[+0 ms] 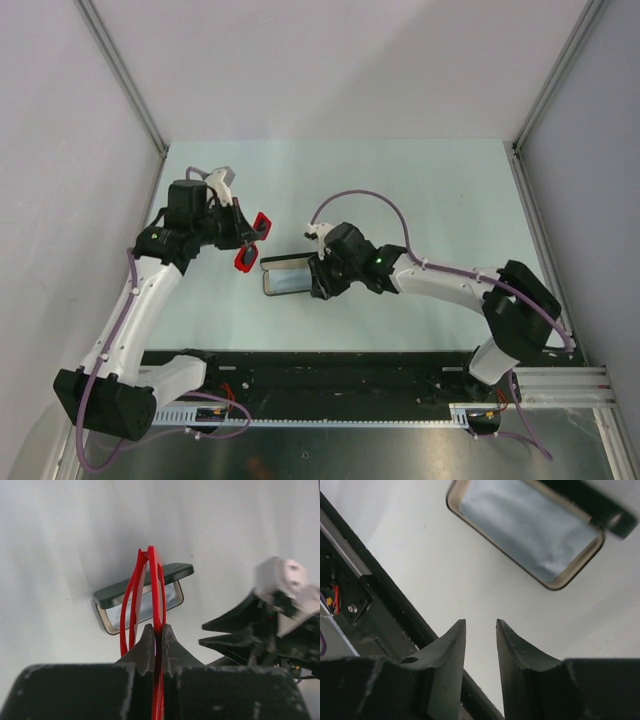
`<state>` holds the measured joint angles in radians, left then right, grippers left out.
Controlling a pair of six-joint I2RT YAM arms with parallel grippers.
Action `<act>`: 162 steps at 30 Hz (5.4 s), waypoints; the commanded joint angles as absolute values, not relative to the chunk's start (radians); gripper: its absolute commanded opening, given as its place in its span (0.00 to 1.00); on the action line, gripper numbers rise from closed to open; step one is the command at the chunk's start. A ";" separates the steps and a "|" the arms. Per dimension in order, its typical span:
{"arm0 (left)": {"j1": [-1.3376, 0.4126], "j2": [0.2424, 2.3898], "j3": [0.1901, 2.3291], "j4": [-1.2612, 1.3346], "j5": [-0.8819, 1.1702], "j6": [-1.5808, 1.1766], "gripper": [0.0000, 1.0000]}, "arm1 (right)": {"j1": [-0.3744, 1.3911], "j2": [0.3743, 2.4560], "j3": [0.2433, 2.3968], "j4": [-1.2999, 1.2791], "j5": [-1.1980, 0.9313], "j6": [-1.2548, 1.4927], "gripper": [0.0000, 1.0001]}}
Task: Organize the sunglasses
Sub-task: Rotate the opened sunglasses case at the center of the board, then place the sunglasses in the sunglasses case.
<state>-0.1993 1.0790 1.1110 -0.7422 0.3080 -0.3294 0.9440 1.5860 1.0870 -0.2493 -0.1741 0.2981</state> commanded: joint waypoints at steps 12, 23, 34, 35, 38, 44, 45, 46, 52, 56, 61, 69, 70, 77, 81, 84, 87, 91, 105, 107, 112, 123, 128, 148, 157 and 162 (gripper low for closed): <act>-0.198 1.040 1.062 -0.680 0.445 -0.264 0.00 | 0.828 1.848 1.034 -0.063 -0.288 0.466 0.31; -0.199 1.039 1.062 -0.678 0.474 -0.264 0.00 | 0.733 1.957 1.032 0.102 -0.268 0.532 0.29; -0.282 1.068 1.040 -0.650 0.525 -0.212 0.00 | 0.647 2.117 1.189 0.195 -0.374 0.551 0.30; -0.290 1.081 1.037 -0.646 0.499 -0.213 0.00 | 0.646 2.131 1.219 0.195 -0.379 0.555 0.30; -0.304 1.107 1.026 -0.623 0.465 -0.227 0.00 | 0.640 2.176 1.281 0.192 -0.388 0.571 0.30; -0.319 1.153 0.993 -0.540 0.407 -0.284 0.00 | 0.624 2.232 1.351 0.202 -0.385 0.621 0.28; -0.324 1.169 0.986 -0.505 0.402 -0.294 0.00 | 0.624 2.229 1.362 0.198 -0.370 0.629 0.26; -0.333 1.181 0.977 -0.486 0.387 -0.304 0.00 | 0.623 2.224 1.365 0.187 -0.359 0.633 0.25; -0.414 1.241 0.962 -0.379 0.221 -0.363 0.01 | 0.597 2.123 1.365 0.144 -0.307 0.670 0.37; -0.445 1.252 0.920 -0.293 0.122 -0.443 0.00 | 0.568 2.062 1.365 0.106 -0.296 0.713 0.47; -0.469 1.308 0.911 -0.235 0.058 -0.454 0.00 | 0.537 1.994 1.365 -0.029 -0.276 0.695 0.49; -0.486 1.416 0.916 -0.146 0.020 -0.433 0.01 | 0.571 1.826 1.322 -0.212 -0.210 0.574 0.47; -0.488 1.422 0.910 -0.137 0.018 -0.436 0.00 | 0.577 1.807 1.300 -0.218 -0.203 0.568 0.47; -0.495 1.474 0.833 -0.003 -0.031 -0.437 0.00 | 0.598 1.677 1.201 -0.221 -0.176 0.589 0.47; -0.495 1.494 0.784 0.083 -0.015 -0.420 0.01 | 0.592 1.640 1.181 -0.230 -0.170 0.581 0.47; -0.499 1.502 0.764 0.090 -0.029 -0.417 0.00 | 0.583 1.621 1.169 -0.238 -0.169 0.577 0.47; -0.499 1.512 0.759 0.095 -0.043 -0.416 0.00 | 0.578 1.606 1.158 -0.242 -0.167 0.571 0.47; -0.499 1.522 0.753 0.112 -0.031 -0.413 0.00 | 0.571 1.598 1.150 -0.244 -0.170 0.568 0.47; -0.497 1.540 0.724 0.140 -0.046 -0.380 0.00 | 0.563 1.603 1.143 -0.239 -0.179 0.557 0.47; -0.495 1.545 0.719 0.141 -0.058 -0.373 0.00 | 0.563 1.603 1.143 -0.238 -0.181 0.555 0.47; -0.497 1.560 0.724 0.147 -0.057 -0.344 0.00 | 0.561 1.603 1.140 -0.236 -0.186 0.549 0.46; -0.495 1.589 0.698 0.175 -0.051 -0.316 0.00 | 0.558 1.605 1.140 -0.233 -0.196 0.542 0.47; -0.497 1.586 0.690 0.175 -0.064 -0.316 0.02 | 0.558 1.603 1.140 -0.233 -0.202 0.541 0.47; -0.506 1.503 0.686 0.138 -0.117 -0.344 0.34 | 0.560 1.609 1.140 -0.204 -0.232 0.546 0.47; -0.549 1.467 0.704 0.069 -0.209 -0.360 0.50 | 0.561 1.617 1.140 -0.190 -0.238 0.555 0.47; -0.561 1.448 0.696 0.051 -0.238 -0.385 0.57 | 0.569 1.620 1.140 -0.186 -0.241 0.560 0.47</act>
